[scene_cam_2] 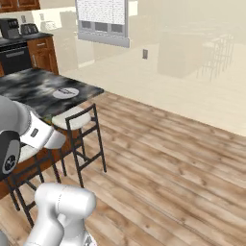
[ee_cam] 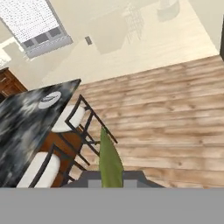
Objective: Take the lemon wedge from the fridge and place it on the plate with fish on the dining counter.
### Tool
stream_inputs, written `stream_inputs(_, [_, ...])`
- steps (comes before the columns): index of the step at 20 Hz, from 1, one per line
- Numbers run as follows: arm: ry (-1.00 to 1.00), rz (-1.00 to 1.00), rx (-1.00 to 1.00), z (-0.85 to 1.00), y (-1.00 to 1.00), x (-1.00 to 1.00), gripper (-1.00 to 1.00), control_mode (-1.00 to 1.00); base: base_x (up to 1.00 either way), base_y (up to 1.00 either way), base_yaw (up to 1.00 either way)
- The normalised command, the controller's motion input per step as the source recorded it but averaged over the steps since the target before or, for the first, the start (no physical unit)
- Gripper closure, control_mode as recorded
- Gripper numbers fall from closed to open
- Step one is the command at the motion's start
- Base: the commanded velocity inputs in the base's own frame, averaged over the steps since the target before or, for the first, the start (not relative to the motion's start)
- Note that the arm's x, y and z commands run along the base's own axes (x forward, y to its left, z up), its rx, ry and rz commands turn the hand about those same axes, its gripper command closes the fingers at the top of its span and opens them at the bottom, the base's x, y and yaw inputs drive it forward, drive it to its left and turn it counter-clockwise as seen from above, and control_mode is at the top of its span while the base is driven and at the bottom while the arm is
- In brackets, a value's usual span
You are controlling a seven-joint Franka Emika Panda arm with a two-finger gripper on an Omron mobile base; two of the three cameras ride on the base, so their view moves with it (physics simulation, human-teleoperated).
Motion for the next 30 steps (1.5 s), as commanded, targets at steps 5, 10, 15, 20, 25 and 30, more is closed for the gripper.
stream_inputs(5, [0.00,0.00,0.00,0.00,0.00,0.00,1.00,1.00,1.00,-0.40,0.25])
stream_inputs(10, [0.00,0.00,0.00,0.00,0.00,0.00,1.00,1.00,1.00,-0.01,0.34])
stream_inputs(15, [0.00,0.00,0.00,0.00,0.00,0.00,1.00,1.00,1.00,0.00,0.35])
stream_inputs(20, [0.00,0.00,0.00,0.00,0.00,0.00,1.00,1.00,1.00,0.29,0.31])
stream_inputs(25, [0.00,0.00,0.00,0.00,0.00,0.00,1.00,1.00,1.00,0.52,0.30])
stream_inputs(30, [0.00,0.00,0.00,0.00,0.00,0.00,1.00,1.00,0.66,0.79,0.38])
